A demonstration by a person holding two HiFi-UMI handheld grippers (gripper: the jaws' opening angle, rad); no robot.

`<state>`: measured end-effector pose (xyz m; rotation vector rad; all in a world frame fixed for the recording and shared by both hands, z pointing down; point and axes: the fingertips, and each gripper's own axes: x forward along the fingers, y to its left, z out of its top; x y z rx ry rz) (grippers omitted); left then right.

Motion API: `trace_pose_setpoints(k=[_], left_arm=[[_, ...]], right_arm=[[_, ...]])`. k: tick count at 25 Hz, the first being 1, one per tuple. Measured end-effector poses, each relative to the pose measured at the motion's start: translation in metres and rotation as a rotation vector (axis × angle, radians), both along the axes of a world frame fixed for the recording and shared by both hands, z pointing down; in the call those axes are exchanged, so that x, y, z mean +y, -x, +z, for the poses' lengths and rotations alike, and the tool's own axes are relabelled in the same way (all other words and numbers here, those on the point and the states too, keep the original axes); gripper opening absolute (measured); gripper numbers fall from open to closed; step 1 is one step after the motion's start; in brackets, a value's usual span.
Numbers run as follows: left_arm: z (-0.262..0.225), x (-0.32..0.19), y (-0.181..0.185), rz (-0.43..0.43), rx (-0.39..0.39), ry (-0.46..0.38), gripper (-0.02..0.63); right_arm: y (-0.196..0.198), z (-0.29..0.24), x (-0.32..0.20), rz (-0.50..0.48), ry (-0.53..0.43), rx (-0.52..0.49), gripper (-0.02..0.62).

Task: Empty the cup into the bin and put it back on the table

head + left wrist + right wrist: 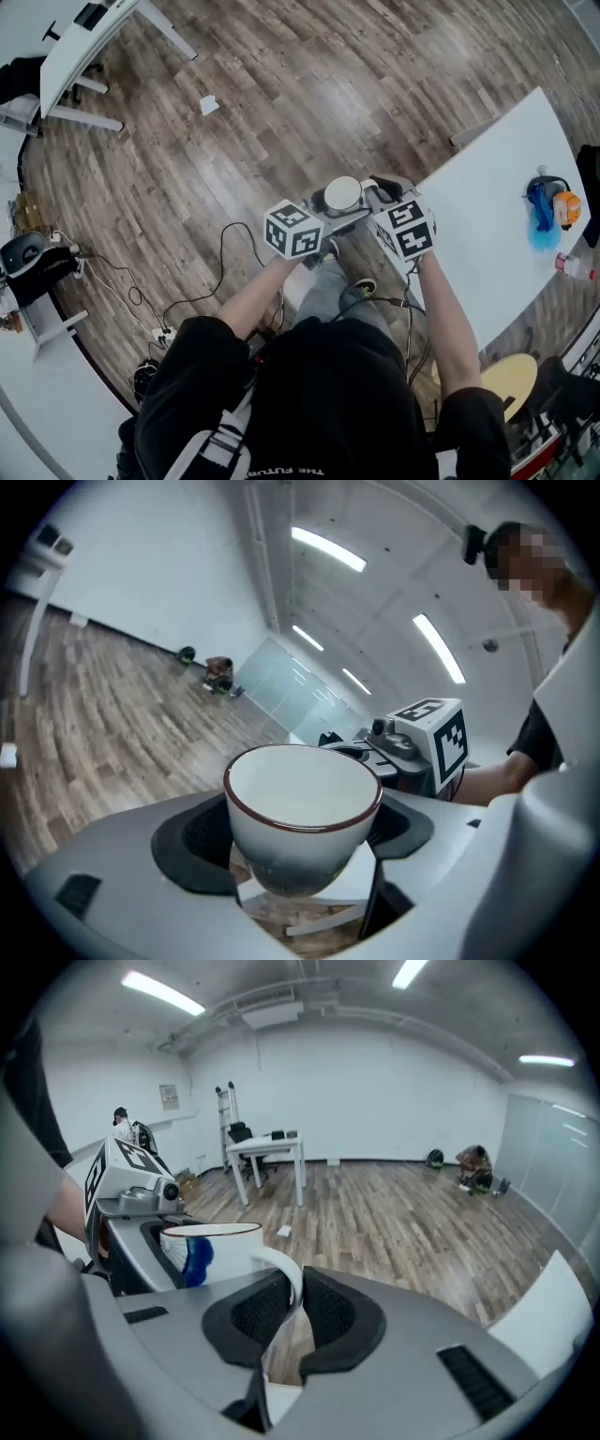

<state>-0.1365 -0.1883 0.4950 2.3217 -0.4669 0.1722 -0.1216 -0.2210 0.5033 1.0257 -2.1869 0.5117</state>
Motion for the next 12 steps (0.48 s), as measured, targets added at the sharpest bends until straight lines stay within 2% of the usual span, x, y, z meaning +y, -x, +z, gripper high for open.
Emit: trace_pose_setpoints(k=[4,7,9,12], left_arm=[[-0.072,0.026,-0.043,0.165,-0.039,-0.347,0.390],[-0.125,0.067,-0.082,0.286,-0.042,-0.548,0.390],[-0.153,0.101,-0.109,0.382,-0.013,-0.637,0.390],[-0.173,0.161,-0.154,0.532,0.049,-0.712,0.390]], right_arm=[[-0.047,-0.083,0.027,0.175,-0.317,-0.075,0.051],[-0.089,-0.140,0.072,0.300,-0.493,-0.088,0.051],[-0.119,-0.170,0.107,0.391,-0.587,-0.074,0.051],[-0.167,-0.194,0.172,0.546,-0.691,-0.038,0.051]])
